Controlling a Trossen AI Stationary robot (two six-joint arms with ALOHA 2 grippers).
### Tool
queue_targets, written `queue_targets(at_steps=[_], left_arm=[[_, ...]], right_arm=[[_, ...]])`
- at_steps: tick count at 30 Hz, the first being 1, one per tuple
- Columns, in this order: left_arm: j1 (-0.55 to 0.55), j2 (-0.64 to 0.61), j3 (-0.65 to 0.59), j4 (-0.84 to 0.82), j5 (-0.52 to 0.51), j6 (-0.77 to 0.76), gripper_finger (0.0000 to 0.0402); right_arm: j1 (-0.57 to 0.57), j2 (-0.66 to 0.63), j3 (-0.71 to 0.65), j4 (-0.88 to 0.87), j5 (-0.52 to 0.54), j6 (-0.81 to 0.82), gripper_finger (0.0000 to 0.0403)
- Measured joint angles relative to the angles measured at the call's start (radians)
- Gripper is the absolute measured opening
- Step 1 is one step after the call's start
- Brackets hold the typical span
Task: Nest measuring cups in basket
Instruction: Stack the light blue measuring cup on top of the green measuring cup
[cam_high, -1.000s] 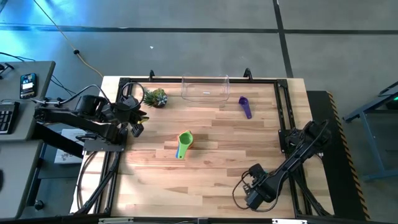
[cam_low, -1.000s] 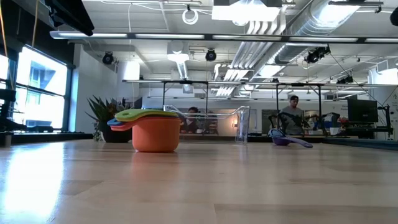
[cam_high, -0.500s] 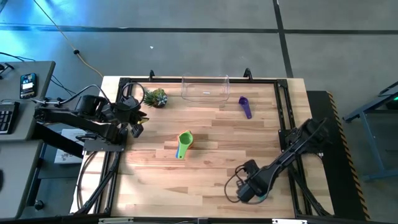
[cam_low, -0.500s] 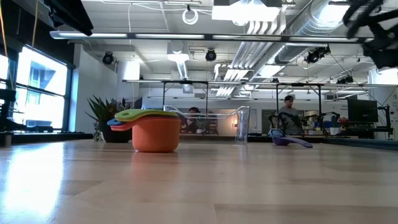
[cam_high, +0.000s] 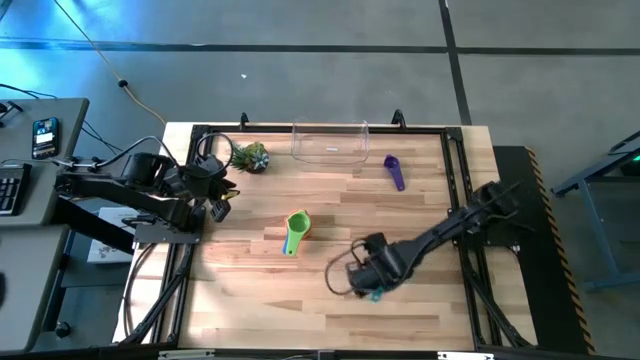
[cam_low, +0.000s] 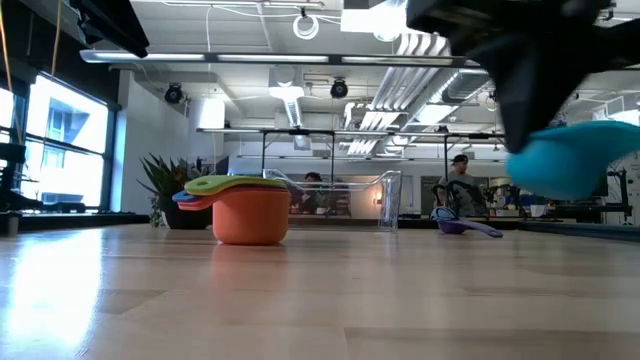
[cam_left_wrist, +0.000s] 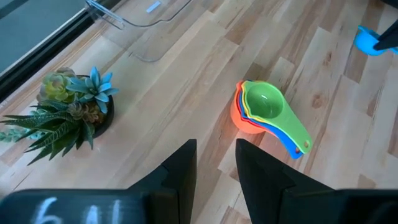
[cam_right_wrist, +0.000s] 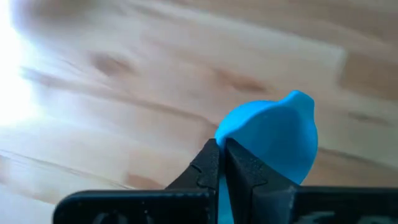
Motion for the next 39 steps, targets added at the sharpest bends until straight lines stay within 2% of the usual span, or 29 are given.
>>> queue_targets(at_steps=[11, 22, 28, 31, 39], left_arm=[[0.0, 0.003, 0.0, 0.0, 0.005, 0.0, 0.0104], [0.0, 0.003, 0.0, 0.0, -0.001, 0.0, 0.0104], [0.001, 0.004, 0.0, -0.001, -0.003, 0.0, 0.0104], [0.001, 0.005, 0.0, -0.002, -0.004, 0.0, 0.0104], [0.001, 0.005, 0.0, -0.004, -0.007, 0.0, 0.0104]], right_arm=[[-0.185, 0.0, 0.122, 0.147, 0.174, -0.145, 0.0], [-0.313, 0.01, 0.174, 0.413, 0.307, -0.344, 0.0], [-0.374, 0.062, 0.264, 0.462, 0.315, -0.471, 0.0], [-0.399, 0.116, 0.341, 0.452, 0.284, -0.532, 0.0], [-0.414, 0.251, 0.526, 0.307, 0.203, -0.53, 0.0]])
